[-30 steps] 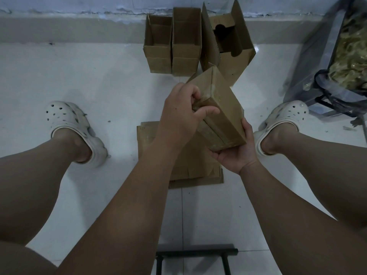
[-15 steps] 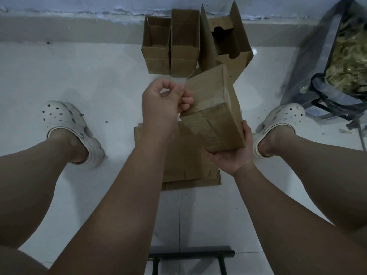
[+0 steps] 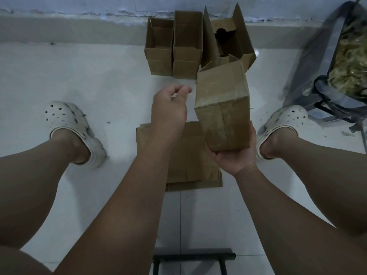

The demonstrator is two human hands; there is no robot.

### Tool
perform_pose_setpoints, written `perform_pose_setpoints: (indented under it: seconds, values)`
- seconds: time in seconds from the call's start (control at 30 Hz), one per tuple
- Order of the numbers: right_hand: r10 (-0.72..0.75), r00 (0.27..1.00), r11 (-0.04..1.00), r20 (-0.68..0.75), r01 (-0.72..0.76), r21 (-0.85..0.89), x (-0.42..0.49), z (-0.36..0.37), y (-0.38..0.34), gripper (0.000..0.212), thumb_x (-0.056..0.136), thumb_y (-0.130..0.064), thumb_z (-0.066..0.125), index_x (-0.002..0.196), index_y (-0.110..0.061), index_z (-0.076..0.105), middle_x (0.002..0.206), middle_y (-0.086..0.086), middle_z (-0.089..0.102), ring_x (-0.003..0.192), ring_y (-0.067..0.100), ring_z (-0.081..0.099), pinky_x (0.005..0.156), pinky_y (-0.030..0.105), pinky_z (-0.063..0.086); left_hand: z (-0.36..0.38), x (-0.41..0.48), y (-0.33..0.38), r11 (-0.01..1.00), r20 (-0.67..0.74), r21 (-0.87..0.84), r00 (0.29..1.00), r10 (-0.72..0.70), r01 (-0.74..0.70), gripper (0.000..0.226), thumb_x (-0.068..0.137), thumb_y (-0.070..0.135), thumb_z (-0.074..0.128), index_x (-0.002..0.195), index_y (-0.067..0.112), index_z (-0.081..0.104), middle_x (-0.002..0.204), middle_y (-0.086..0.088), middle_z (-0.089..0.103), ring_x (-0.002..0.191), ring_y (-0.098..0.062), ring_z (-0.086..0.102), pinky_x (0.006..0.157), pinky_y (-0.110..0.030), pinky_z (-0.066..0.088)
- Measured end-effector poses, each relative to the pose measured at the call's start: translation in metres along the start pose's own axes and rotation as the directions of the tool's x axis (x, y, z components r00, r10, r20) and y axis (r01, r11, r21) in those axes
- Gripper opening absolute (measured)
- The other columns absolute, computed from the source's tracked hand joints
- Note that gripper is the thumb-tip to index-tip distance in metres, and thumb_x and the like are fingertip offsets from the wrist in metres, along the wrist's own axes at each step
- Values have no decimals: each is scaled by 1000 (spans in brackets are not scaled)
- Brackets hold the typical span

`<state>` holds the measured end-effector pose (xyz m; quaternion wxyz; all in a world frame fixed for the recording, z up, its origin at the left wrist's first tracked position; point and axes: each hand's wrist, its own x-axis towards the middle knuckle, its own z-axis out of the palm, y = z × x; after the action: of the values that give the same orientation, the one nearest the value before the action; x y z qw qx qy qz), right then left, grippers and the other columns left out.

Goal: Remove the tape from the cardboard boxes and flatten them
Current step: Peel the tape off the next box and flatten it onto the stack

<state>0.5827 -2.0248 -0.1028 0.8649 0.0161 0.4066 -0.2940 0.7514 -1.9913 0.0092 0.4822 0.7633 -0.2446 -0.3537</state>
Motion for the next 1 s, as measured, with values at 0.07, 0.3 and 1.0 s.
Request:
perform_pose_setpoints:
  seconds: [0.07, 0.3, 1.0]
  values:
    - [16, 1000, 1000, 14, -16, 23, -1, 1, 1, 67, 83, -69, 54, 125, -18, 66, 125, 14, 64, 109, 35, 65, 93, 50, 51, 0, -2, 2, 998, 33, 26, 998, 61, -62, 27, 102, 18, 39, 113, 15, 63, 96, -22, 62, 73, -23, 55, 66, -32, 49]
    - [116, 992, 991, 43, -119, 69, -9, 4, 10, 71, 86, -66, 51, 138, -17, 54, 123, 18, 63, 111, 39, 61, 83, 52, 55, 6, 0, -2, 979, 52, 152, 991, 126, -133, 24, 97, 8, 48, 105, 26, 62, 119, 4, 56, 98, -4, 53, 80, -5, 42]
    - [47, 999, 998, -13, -48, -45, -2, -14, 4, 71, 84, -71, 47, 123, -15, 65, 111, 14, 69, 94, 33, 68, 77, 42, 57, 4, 4, 1, 842, 313, 360, 902, 297, -402, 12, 87, 24, 66, 94, 21, 57, 74, 16, 40, 63, -3, 39, 58, 0, 32]
